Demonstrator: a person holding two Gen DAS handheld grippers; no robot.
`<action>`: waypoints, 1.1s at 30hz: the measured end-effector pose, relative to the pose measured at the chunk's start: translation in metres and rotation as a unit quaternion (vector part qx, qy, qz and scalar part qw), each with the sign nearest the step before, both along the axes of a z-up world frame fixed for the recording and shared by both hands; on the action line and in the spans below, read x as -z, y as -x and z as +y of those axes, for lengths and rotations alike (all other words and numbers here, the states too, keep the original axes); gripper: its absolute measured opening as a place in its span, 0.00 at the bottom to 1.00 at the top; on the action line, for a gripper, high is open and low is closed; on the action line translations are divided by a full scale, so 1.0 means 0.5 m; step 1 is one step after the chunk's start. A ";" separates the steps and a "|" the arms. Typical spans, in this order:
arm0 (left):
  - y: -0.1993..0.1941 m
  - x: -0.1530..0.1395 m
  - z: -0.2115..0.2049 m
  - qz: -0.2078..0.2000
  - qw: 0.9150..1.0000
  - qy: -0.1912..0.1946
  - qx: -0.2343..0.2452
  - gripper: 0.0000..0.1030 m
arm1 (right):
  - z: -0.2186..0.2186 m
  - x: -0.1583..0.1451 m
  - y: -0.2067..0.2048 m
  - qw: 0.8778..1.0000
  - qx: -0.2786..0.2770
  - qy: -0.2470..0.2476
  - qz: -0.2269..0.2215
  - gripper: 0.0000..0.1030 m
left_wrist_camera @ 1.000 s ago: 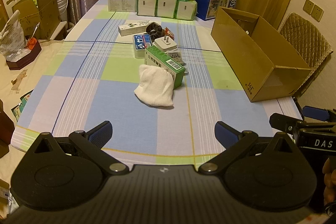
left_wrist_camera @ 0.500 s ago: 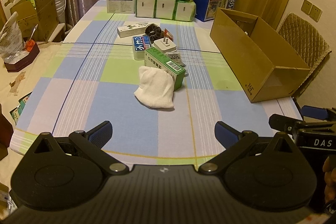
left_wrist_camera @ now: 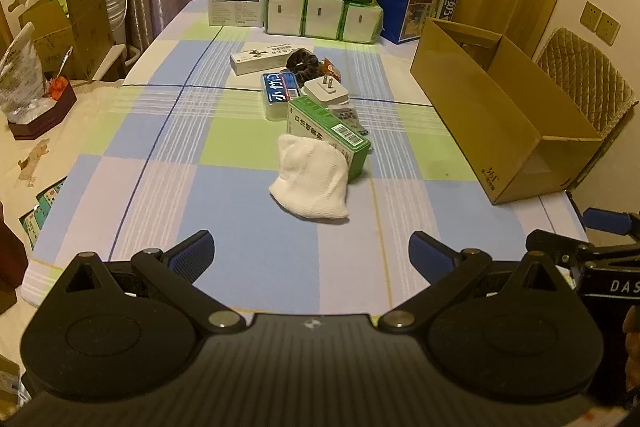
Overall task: Organize objects
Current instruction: 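Move both tools toward the white towel and green box on the table, then grasp the white towel with the left tool while the right tool grasps the green box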
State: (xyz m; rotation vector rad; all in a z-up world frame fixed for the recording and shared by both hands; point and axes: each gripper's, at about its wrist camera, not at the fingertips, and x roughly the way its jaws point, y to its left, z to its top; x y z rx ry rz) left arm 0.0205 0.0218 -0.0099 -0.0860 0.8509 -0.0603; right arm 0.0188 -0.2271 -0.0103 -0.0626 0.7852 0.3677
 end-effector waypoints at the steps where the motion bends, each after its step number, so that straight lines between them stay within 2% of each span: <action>1: -0.003 0.002 0.002 0.000 1.000 -0.001 0.001 0.99 | 0.003 0.001 -0.002 1.000 -0.002 0.001 0.000 0.98; 10: -0.051 0.013 0.012 -0.003 0.999 -0.024 0.025 0.97 | 0.020 0.013 -0.025 1.000 -0.031 0.001 -0.006 0.98; 17: -0.114 0.037 0.014 -0.004 0.997 -0.027 0.065 0.96 | 0.037 0.040 -0.060 0.999 -0.043 0.001 -0.004 0.98; 21: -0.159 0.066 0.013 0.012 0.996 -0.031 0.087 0.89 | 0.048 0.063 -0.085 0.999 -0.052 0.010 0.000 0.97; 24: -0.193 0.091 0.009 0.022 0.993 -0.033 0.111 0.87 | 0.050 0.084 -0.111 0.998 -0.054 0.011 0.007 0.91; 27: -0.230 0.113 0.000 0.032 0.988 -0.055 0.138 0.85 | 0.054 0.099 -0.131 0.998 -0.061 0.015 0.012 0.89; 33: -0.291 0.162 -0.018 0.049 0.980 -0.074 0.179 0.73 | 0.074 0.127 -0.162 0.997 -0.075 0.020 0.017 0.89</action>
